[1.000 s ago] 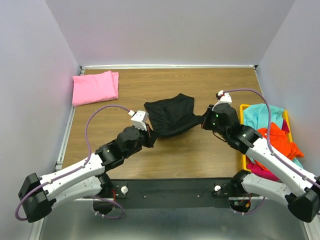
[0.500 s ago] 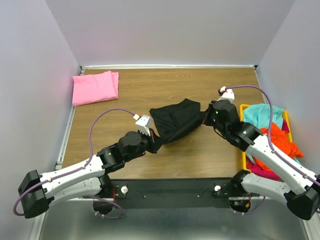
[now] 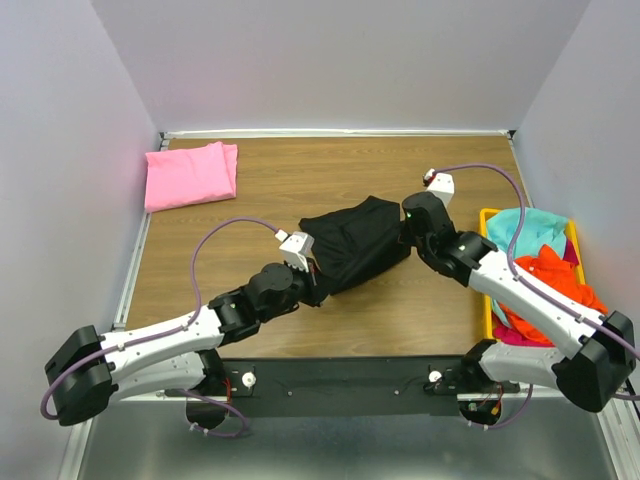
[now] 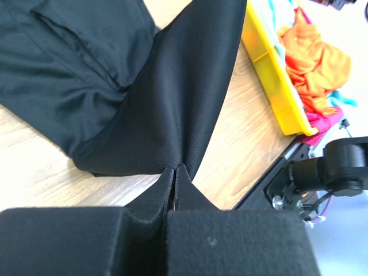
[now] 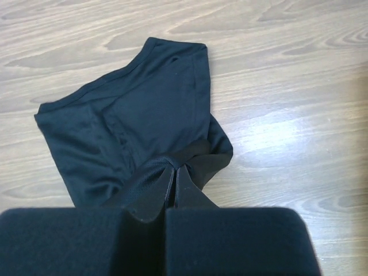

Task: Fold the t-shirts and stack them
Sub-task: Fold the tshirt

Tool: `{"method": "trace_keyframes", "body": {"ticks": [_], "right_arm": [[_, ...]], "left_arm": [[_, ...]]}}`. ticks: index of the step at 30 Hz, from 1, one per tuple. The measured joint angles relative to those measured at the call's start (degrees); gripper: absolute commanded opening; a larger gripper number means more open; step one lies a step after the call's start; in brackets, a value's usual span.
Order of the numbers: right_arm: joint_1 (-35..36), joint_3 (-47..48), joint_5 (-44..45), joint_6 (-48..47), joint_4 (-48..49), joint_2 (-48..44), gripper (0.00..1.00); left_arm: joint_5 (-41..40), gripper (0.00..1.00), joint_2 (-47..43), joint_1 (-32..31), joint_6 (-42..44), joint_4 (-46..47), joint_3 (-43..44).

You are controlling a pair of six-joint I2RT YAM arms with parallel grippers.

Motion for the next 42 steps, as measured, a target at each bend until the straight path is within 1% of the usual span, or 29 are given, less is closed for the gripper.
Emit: {"method": "trace_keyframes", "body": {"ticks": [3,11,20,23,27,31,35,40,41,42], "right_arm": [[0.02,0.79,0.94,-0.02,0.13,0.94,0.01],[0.02,3.69,3.32,-0.87,1.01,2.67,0.01],[-0.04,6.21,6.6,-2.03,2.64,9.03,0.01],[-0.24,7.69,6.93,-2.64,3.91,11.67,0.01],[-0.83,11.1,7.37,-3.78,5.46,16.0,0.01],[-1.7,14.62,7.52,-4.46,7.26,20.57,0.01],[-2.73,18.47,7.65,-5.07,8.81,26.49,0.01],[-3.96,24.06,7.67,-5.62,10.03,35.85,0.01],[-4.24,25.97,7.72,-5.68,10.12,38.38,0.01],[-4.55,27.93,7.67,-5.79,10.45,40.89,0.01]], "left_arm": [[0.0,0.0,1.4,0.0,0.02,0.87,0.0],[-0.59,0.0,1.77,0.2,0.42,3.19,0.0],[-1.6,0.0,6.91,3.93,1.53,6.08,0.0],[-1.53,0.0,7.15,5.88,1.92,6.56,0.0],[-0.66,0.0,7.48,10.23,2.95,9.03,0.0],[1.14,0.0,9.79,14.12,4.04,11.67,0.0],[3.37,0.0,14.49,17.99,5.46,14.51,0.02],[6.12,0.0,22.53,23.34,6.88,17.59,1.99],[6.64,0.01,23.96,24.61,6.97,18.29,2.49],[7.17,0.05,24.94,25.51,7.02,18.69,2.93]]}}
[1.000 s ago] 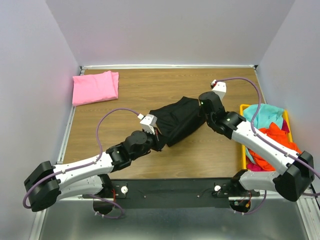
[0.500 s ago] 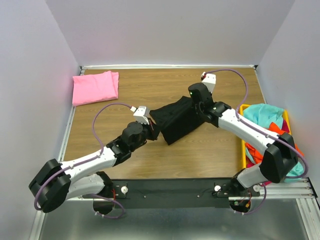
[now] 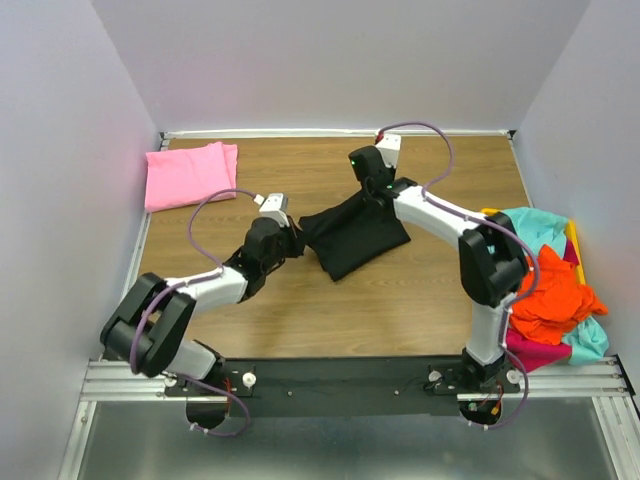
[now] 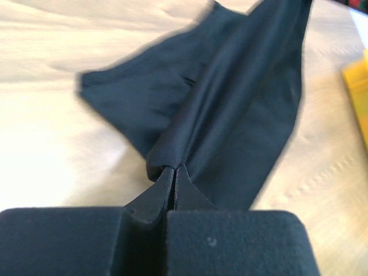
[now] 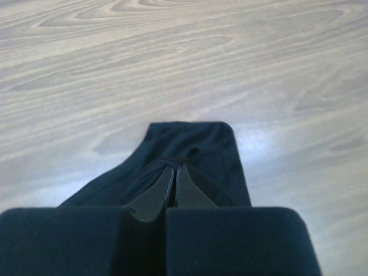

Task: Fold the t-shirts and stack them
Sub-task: Fold the tshirt, then neatly place the folded tshirt to the corner

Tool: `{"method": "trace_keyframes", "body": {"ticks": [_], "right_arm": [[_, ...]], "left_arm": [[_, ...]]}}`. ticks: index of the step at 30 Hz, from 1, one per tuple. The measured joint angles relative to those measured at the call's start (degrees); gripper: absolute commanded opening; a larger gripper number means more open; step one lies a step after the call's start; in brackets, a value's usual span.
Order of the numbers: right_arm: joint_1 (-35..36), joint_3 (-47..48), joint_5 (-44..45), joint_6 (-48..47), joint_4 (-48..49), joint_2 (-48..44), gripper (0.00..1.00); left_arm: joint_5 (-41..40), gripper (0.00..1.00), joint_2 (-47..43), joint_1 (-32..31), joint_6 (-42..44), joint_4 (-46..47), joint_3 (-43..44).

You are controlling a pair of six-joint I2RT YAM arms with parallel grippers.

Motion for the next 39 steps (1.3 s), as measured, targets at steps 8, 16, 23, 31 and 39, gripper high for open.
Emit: {"method": "trace_keyframes", "body": {"ticks": [8,16,23,31,39], "right_arm": [[-2.93,13.22,-1.14,-3.26,1.2,11.76,0.75],[-3.96,7.96,-4.46,-6.71,3.06,4.63,0.79],[-3.82,-4.44,-12.83,-6.95,5.92,-5.33,0.69],[-3.82,-11.04,-22.45,-6.84,8.28,-7.17,0.65],[-3.82,-14.84,-28.46,-6.08,10.49,-6.54,0.62]], "left_arm": [[2.69,0.98,12.46,8.5,-0.17,2.51,9.29],[2.12,0.98,10.84,8.92,-0.11,2.91,8.9],[2.93,0.97,10.75,8.48,0.35,3.61,5.66],[4.31,0.92,9.57,7.96,0.35,4.68,3.96],[5.99,0.91,10.34,6.01,0.33,6.45,3.96]]}}
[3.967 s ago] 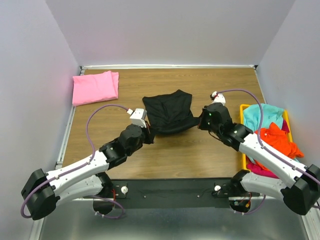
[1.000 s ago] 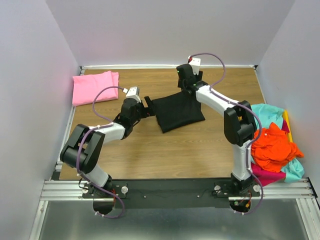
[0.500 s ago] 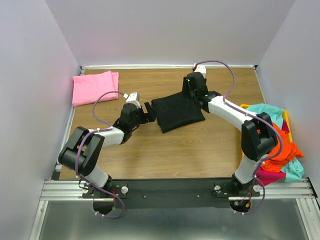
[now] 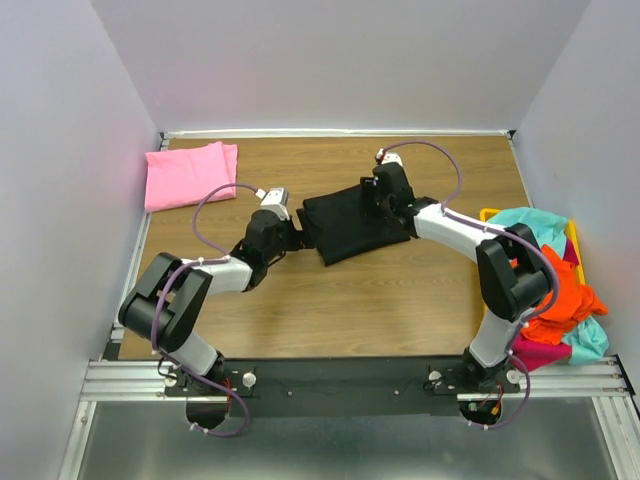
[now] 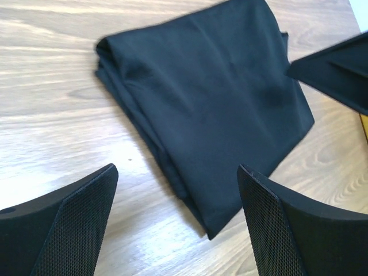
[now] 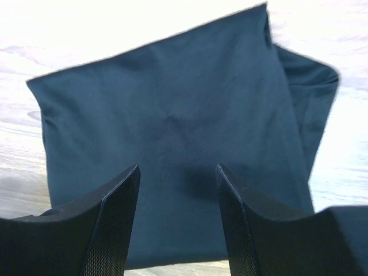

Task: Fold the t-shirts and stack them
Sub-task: Neatly place the folded tshirt to the corner

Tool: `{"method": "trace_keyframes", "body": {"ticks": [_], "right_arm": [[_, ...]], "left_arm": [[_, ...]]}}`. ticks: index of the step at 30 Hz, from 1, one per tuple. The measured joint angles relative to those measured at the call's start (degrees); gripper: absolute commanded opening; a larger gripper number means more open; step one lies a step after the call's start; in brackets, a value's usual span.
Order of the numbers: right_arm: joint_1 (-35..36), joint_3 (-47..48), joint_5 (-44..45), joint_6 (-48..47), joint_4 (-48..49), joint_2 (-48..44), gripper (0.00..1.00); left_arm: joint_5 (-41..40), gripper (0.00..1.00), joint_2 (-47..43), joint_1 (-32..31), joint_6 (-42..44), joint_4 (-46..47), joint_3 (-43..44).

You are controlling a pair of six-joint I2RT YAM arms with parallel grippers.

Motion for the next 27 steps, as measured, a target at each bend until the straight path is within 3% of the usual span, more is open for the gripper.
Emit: {"method": "trace_keyframes", "body": {"ticks": [15,27], "right_arm": [[0.0,-2.05,-2.69,2.51,1.99,7.93,0.62],[0.0,-3.15,-2.64,2.75,4.76,8.02,0.62]], "left_arm": [[1.01,0.86,8.41,-0.9,-1.99,1.16,2.51],[0.9,0.83,11.72,-0.9,-3.78,1.53,4.85]]}}
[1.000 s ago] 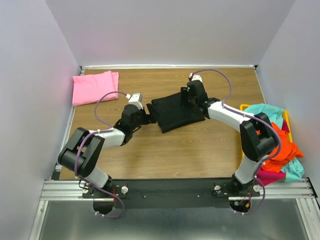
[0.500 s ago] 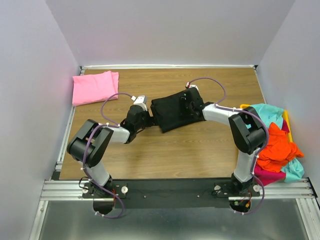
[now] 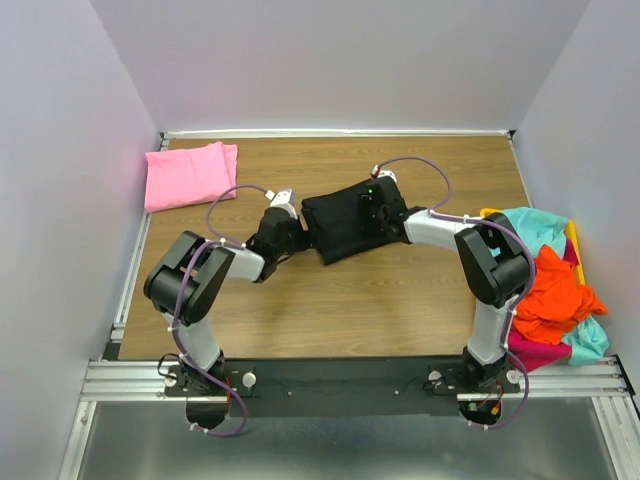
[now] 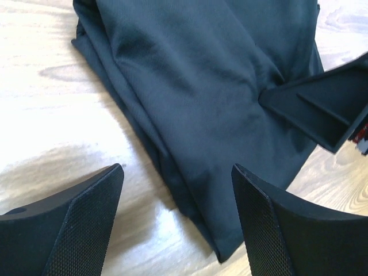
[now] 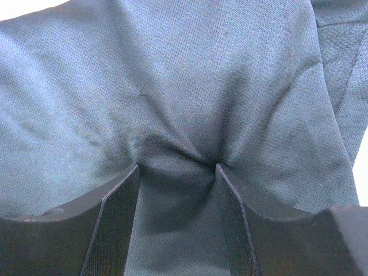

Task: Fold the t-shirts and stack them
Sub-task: Neatly place the folded tshirt to the corner

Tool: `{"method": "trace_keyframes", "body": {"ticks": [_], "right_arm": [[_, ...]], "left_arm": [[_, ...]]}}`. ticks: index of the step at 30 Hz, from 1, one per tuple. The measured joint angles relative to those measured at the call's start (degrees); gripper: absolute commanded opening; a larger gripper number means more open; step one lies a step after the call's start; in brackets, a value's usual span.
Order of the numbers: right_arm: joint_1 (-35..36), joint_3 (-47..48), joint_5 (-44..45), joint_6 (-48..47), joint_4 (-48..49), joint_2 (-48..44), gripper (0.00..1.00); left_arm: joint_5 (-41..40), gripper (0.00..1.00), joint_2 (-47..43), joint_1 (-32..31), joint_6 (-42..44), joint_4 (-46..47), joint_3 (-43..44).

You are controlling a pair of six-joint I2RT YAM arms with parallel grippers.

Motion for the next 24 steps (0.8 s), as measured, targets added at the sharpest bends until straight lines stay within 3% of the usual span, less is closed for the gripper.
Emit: {"method": "trace_keyframes", "body": {"ticks": [16,18,24], "right_arm": [[0.0,-0.37,-0.02,-0.02,0.81,-0.07,0.62],[0.0,-0.42,-0.02,-0.02,0.83,-0.09,0.62],[0.0,-0.79,-0.07,-0.04,1.18,-0.33,0.62]], "left_arm": [[-1.92,0.79,3.67,-1.4,-2.08,-0.02,4.11],[-2.12,0.73,4.48,-1.7,-2.25,0.09,4.96],[-2.86,0.4,6.58,-2.14,-2.82,0.02,6.29]]}}
